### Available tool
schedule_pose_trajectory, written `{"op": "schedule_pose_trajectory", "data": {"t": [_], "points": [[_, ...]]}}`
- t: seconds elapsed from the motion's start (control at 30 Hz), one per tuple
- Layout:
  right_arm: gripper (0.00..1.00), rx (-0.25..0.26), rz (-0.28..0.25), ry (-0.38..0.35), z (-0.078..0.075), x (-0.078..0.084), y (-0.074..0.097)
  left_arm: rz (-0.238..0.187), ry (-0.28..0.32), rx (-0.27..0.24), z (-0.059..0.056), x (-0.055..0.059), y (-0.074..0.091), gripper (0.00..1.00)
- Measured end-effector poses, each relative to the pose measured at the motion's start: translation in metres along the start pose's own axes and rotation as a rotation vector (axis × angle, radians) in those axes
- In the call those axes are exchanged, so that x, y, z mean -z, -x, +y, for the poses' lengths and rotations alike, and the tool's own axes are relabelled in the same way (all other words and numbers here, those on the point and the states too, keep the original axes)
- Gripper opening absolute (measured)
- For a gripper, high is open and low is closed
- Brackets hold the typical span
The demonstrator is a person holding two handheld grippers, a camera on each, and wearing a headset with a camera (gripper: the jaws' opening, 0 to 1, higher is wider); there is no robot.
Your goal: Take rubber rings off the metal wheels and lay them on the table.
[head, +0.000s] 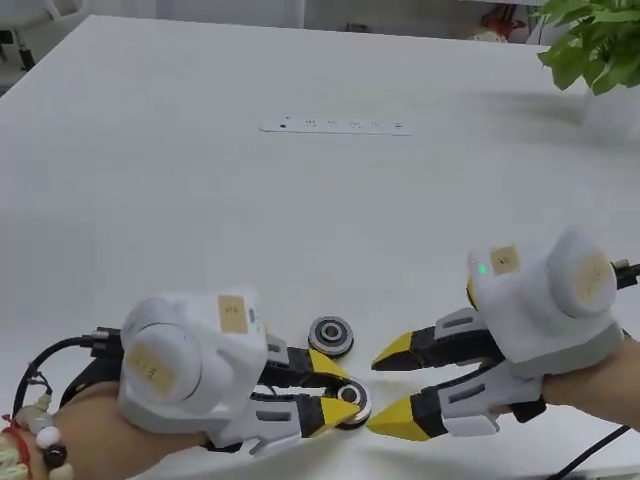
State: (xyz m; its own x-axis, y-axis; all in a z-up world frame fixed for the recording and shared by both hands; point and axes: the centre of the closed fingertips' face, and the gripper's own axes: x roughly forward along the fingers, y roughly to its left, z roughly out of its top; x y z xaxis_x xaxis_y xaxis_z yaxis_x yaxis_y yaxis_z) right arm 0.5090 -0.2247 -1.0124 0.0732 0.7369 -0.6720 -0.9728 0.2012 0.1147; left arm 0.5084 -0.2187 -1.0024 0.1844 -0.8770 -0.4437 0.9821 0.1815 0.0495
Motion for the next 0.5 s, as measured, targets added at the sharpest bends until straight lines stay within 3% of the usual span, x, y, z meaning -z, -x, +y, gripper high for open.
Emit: {"op": "schedule_pose_trajectory", "data": {"t": [0.23,0.5], "points": [[0.29,-0.008,0.028,0.039,0.0029,0.0062,-0.0069,-0.002,0.001,-0.005,0.0001,0.0004,0.0005,0.14],[0.24,-0.012,-0.004,0.016,0.0022,0.0009,-0.008,-0.004,-0.002,-0.003,0.0006,0.0005,0.0003,0.14]]}}
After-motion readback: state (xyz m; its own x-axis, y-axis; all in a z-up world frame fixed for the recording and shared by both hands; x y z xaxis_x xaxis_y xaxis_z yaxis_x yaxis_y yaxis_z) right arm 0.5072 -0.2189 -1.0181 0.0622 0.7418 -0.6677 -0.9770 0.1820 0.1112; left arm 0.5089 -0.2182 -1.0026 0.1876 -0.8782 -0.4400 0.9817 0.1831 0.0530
